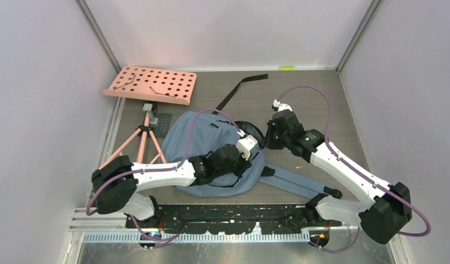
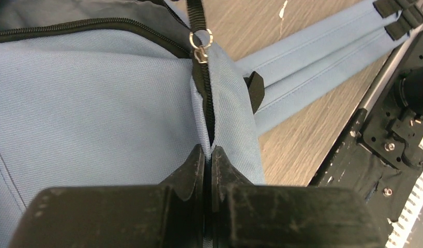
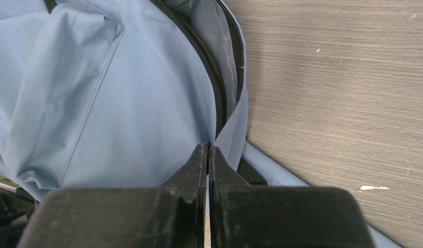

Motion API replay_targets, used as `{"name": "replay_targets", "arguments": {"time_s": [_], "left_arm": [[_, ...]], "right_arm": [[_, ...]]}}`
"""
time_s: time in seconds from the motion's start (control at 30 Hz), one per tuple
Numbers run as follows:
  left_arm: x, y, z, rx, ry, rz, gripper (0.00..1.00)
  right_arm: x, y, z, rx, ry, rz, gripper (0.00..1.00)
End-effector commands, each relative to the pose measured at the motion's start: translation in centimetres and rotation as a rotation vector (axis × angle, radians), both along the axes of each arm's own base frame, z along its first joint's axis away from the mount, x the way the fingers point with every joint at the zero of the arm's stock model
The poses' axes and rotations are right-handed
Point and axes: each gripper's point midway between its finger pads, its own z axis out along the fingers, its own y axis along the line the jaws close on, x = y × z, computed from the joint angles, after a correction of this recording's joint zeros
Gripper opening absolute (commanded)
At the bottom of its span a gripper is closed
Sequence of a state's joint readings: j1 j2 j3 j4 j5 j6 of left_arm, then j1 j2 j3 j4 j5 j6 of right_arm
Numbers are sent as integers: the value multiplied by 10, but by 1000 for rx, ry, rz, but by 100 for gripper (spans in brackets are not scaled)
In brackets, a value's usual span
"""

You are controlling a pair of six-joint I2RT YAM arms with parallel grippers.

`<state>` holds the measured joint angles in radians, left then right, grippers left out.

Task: Pack the student bag
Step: Zip the student bag at the center of the board.

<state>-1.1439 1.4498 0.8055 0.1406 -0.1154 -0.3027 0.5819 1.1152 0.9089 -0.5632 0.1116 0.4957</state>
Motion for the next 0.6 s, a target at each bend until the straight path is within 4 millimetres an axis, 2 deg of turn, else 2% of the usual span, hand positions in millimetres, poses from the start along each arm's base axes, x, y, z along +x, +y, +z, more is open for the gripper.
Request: {"name": "replay_targets", "arguments": {"time_s": [0.0,0.17,0.27,0.3,0.37,0.47,0.57], "left_arm": [[-56,6,-37,94,104,-151,0],[-73,15,-56,181,96,-135,0],[-82,20,-61,202,95,-135,1],[-82,20,-61,200,101,-130,6],[-82,23,-59,205,107,-114,22],[-69,15,-34,158,51,-69,48],[-54,3,-3,105,-25,-39,68]], "right_arm": [[43,-19,22,-62,-151,-149,0],[58,-35,16,-163,-167,-216,1],[59,-37,16,-179,-155,-212,0],[58,-32,19,-159,-153,-191,0],[52,-22,23,-109,-143,-142,0],[37,-3,26,-15,-96,-58,1],[18,9,25,64,-41,-3,1]]}}
